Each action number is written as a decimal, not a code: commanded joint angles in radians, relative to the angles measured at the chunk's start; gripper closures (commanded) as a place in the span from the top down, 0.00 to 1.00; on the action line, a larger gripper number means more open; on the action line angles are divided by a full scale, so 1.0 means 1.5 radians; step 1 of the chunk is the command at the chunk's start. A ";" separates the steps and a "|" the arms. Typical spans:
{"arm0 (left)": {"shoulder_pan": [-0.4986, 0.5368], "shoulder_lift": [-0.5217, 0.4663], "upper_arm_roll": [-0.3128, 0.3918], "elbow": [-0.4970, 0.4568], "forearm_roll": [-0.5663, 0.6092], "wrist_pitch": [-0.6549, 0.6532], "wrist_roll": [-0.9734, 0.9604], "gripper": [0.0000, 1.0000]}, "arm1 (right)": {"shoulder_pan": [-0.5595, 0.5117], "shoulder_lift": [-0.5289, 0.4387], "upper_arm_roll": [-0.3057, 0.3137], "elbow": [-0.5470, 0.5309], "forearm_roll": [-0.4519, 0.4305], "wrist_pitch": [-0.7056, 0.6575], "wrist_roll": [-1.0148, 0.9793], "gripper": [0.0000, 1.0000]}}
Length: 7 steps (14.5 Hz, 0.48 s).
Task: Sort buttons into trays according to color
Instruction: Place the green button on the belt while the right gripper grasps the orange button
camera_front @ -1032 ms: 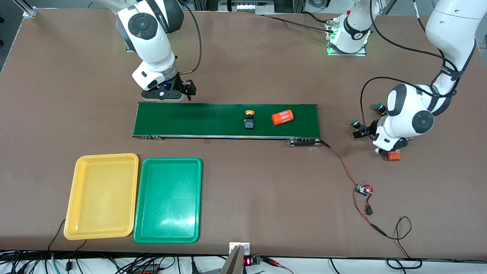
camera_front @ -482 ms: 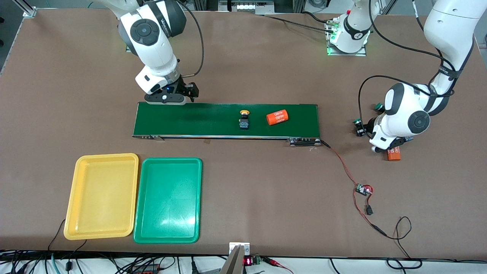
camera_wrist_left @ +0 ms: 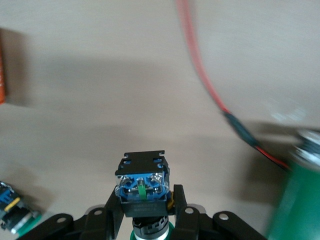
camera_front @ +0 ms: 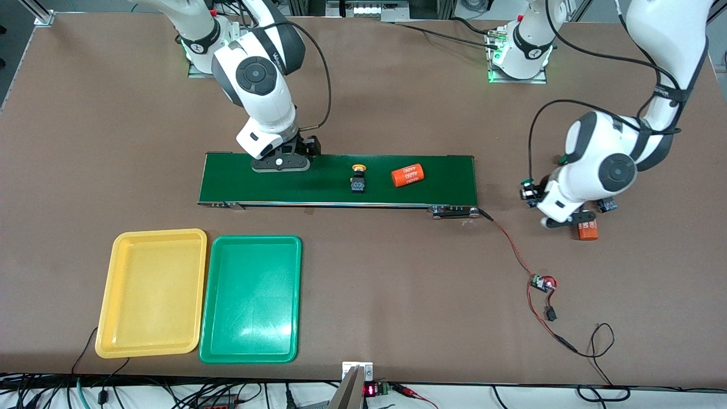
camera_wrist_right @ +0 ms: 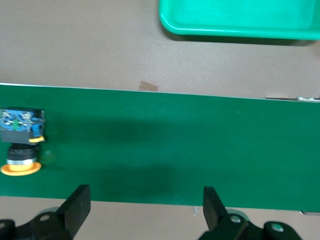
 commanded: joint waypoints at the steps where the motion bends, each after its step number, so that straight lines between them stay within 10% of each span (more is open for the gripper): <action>1: -0.034 -0.016 -0.031 0.010 -0.017 -0.025 0.030 0.00 | 0.011 0.019 -0.002 0.029 0.013 0.001 0.006 1.00; 7: -0.089 -0.007 -0.059 0.021 -0.034 -0.020 0.130 0.00 | 0.016 0.036 -0.002 0.042 0.014 0.000 0.060 1.00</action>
